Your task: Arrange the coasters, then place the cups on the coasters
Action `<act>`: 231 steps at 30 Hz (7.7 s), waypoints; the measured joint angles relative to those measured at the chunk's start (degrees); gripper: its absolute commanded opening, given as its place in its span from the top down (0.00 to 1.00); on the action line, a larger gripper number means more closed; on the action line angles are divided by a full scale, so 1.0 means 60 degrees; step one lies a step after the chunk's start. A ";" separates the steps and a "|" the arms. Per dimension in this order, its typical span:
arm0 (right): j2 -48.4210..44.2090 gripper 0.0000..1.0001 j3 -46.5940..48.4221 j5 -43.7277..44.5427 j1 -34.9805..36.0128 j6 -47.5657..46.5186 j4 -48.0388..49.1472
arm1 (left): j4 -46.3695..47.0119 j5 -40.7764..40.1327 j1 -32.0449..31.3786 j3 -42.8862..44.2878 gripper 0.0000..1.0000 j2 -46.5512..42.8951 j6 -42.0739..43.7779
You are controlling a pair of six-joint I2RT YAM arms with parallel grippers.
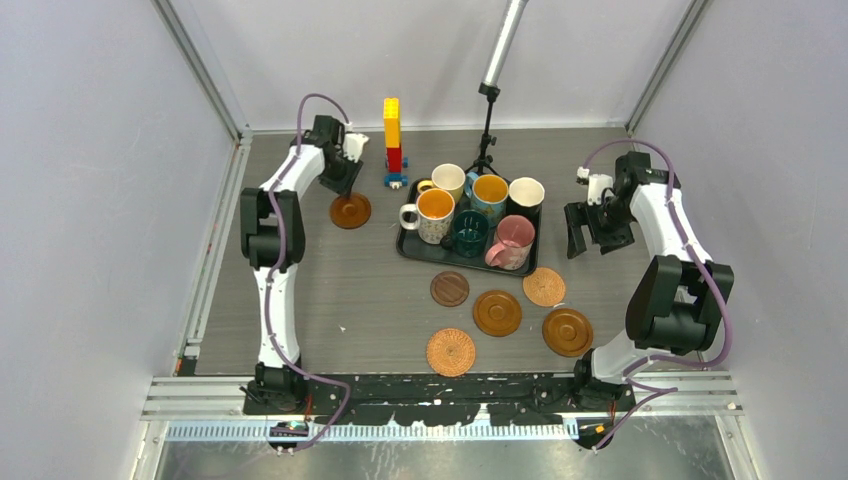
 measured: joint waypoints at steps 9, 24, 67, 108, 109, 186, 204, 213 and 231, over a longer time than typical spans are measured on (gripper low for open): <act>0.0004 0.16 0.0157 0.0018 -0.0040 0.0069 0.0000 | -0.0732 0.0514 0.0000 0.1191 0.50 0.0634 -0.0648; 0.0004 0.16 0.0299 -0.0095 -0.0040 0.0095 -0.0004 | -0.0310 0.2284 -0.0280 -0.3748 0.28 -0.6400 -0.0018; -0.0492 0.16 -0.0565 -0.0452 -0.0798 0.0055 -0.0117 | 0.2226 -0.0204 -0.9584 -0.4022 0.28 -0.2707 -0.0663; -0.0157 0.16 -0.0546 -0.0772 -0.0852 0.0331 -0.0018 | 0.2590 -0.0357 -0.9482 -0.5504 0.38 -0.3315 -0.0572; -0.0157 0.16 -0.0546 -0.0776 -0.0852 0.0350 -0.0007 | 0.2590 -0.0342 -0.9464 -0.5570 0.39 -0.3362 -0.0557; 0.0525 0.17 0.0197 -0.1089 -0.0849 0.0845 -0.0007 | 0.0193 0.0976 0.1239 -0.8881 0.32 -0.6342 0.2907; 0.0543 0.17 0.0401 -0.1086 -0.0849 0.0845 -0.0007 | 0.0652 0.0488 -0.0138 -0.7730 0.55 -0.5023 0.1592; 0.0597 0.18 0.0423 -0.1089 -0.0849 0.0845 -0.0007 | 0.0816 0.0484 -0.0240 -0.6951 0.54 -0.4419 0.1093; 0.0586 0.18 0.0634 -0.0827 -0.0889 -0.0113 -0.0841 | -0.0135 0.1432 -0.2171 -0.6430 0.23 -0.7016 0.0838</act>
